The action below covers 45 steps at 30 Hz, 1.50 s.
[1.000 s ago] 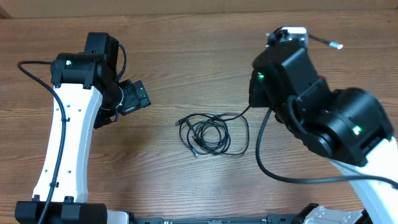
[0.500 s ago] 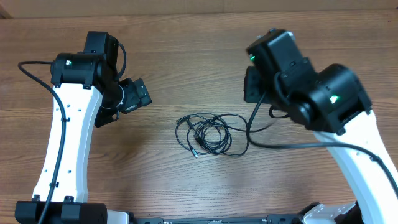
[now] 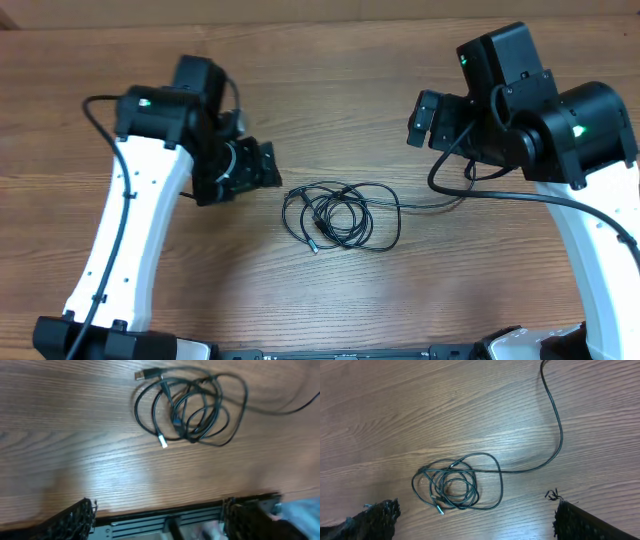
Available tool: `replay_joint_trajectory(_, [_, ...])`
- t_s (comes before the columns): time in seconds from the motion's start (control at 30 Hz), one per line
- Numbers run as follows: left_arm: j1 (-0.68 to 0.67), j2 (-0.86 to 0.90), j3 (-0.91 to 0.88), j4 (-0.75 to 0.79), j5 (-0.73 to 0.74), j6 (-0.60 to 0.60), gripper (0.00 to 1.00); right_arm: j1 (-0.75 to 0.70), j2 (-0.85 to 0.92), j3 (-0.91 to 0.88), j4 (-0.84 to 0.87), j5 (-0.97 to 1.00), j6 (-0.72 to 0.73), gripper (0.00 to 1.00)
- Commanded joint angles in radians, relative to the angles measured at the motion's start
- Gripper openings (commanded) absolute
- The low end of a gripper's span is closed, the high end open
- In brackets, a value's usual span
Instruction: Untangle cables
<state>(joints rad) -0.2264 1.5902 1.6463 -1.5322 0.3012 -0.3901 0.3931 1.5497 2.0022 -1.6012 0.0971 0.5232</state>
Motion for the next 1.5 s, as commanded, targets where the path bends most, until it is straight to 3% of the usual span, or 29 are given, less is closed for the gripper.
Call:
replay_joint_trajectory(0.0, [-0.071, 0.007, -0.056, 0.043, -0.097, -0.026, 0.79, -0.003, 0.006, -0.026, 0.005, -0.013, 0.001, 1.0])
replay_joint_trajectory(0.07, [-0.104, 0.007, -0.102, 0.104, -0.11, -0.026, 0.83, -0.003, 0.01, -0.047, 0.012, -0.014, 0.001, 1.0])
replay_joint_trajectory(0.13, [-0.123, 0.007, -0.131, 0.142, -0.11, -0.026, 1.0, -0.003, 0.013, -0.067, 0.013, -0.013, 0.001, 1.0])
replay_joint_trajectory(0.27, [-0.128, 0.007, -0.14, 0.201, -0.117, -0.026, 0.99, -0.003, 0.013, -0.103, 0.021, -0.013, 0.001, 1.0])
replay_joint_trajectory(0.37, [-0.129, 0.009, -0.14, 0.237, -0.146, -0.025, 0.94, -0.003, 0.013, -0.132, 0.03, -0.014, 0.001, 1.0])
replay_joint_trajectory(0.43, [-0.129, 0.013, -0.14, 0.246, -0.156, -0.024, 0.81, -0.003, 0.013, -0.15, 0.031, -0.017, 0.002, 1.0])
replay_joint_trajectory(0.5, [-0.129, 0.032, -0.141, 0.246, -0.154, -0.025, 0.76, -0.003, 0.013, -0.169, 0.04, -0.05, 0.005, 1.0])
replay_joint_trajectory(0.63, [-0.13, 0.109, -0.142, 0.246, -0.155, -0.007, 0.76, -0.003, 0.013, -0.214, 0.082, -0.126, 0.005, 1.0])
replay_joint_trajectory(0.83, [-0.127, 0.294, -0.142, 0.261, -0.146, 0.113, 0.78, -0.003, 0.014, -0.29, 0.126, -0.155, 0.004, 1.0])
replay_joint_trajectory(1.13, [-0.127, 0.447, -0.142, 0.356, -0.144, 0.216, 0.68, -0.002, 0.014, -0.34, 0.145, -0.155, 0.005, 1.0])
replay_joint_trajectory(1.47, [-0.127, 0.564, -0.142, 0.362, -0.133, 0.278, 0.31, -0.002, 0.014, -0.379, 0.187, -0.156, 0.005, 1.0])
